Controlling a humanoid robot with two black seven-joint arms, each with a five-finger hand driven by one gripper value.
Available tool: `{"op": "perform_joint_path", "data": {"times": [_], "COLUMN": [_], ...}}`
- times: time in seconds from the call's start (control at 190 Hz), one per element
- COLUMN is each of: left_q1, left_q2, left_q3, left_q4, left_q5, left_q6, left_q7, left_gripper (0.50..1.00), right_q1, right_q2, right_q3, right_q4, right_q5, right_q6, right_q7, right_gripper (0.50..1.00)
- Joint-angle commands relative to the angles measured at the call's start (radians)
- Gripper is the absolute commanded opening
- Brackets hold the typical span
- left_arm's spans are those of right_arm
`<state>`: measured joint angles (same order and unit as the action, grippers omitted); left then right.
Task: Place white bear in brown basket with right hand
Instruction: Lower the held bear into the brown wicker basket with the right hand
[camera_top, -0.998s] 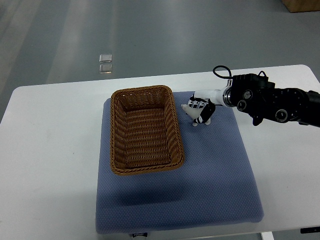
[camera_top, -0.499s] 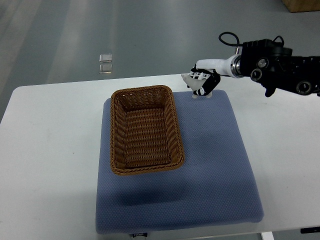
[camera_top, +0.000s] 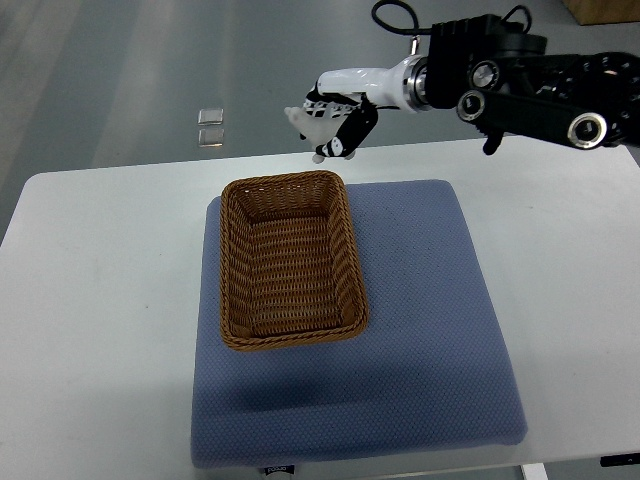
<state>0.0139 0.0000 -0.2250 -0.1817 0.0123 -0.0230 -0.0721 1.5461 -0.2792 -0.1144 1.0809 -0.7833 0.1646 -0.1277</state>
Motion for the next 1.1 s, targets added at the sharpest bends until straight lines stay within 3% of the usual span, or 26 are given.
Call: {"op": "perform_joint_path", "data": {"times": [0.0, 0.147, 0.289, 0.761, 0.882, 0.929, 1.092], "left_q1": [0.0, 0.0, 0.0, 0.0, 0.0, 0.0, 0.0], "left_q2": [0.0, 0.0, 0.0, 0.0, 0.0, 0.0, 0.0], "left_q3": [-0.001, -0.002, -0.005, -0.002, -0.001, -0.001, -0.001], "left_q4": [-0.001, -0.007, -0.009, -0.007, -0.007, -0.007, -0.007], "left_q5": [0.0, 0.0, 0.0, 0.0, 0.0, 0.0, 0.0], "left_q6": [0.0, 0.0, 0.0, 0.0, 0.0, 0.0, 0.0], "left_q7": [0.0, 0.0, 0.0, 0.0, 0.0, 0.0, 0.0], "left_gripper": [1.0, 1.0, 1.0, 1.0, 1.0, 1.0, 1.0], "right_q1": [-0.014, -0.075, -0.152, -0.268, -0.277, -0.281, -0.287], "right_q2": [0.101, 0.227, 0.279, 0.279, 0.279, 0.279, 0.279], "right_q3": [-0.016, -0.03, -0.03, -0.028, -0.025, -0.025, -0.019], "right_q4": [-0.044, -0.124, -0.165, -0.226, -0.226, -0.226, -0.226], "right_q5": [0.001, -0.01, -0.019, -0.066, -0.065, -0.065, -0.063], "right_q6": [-0.027, -0.048, -0.065, -0.102, -0.102, -0.102, -0.102], "right_q7": [0.006, 0.006, 0.006, 0.006, 0.017, 0.029, 0.034], "right_gripper": [0.539, 0.545, 0.556, 0.611, 0.697, 0.754, 0.813]}}
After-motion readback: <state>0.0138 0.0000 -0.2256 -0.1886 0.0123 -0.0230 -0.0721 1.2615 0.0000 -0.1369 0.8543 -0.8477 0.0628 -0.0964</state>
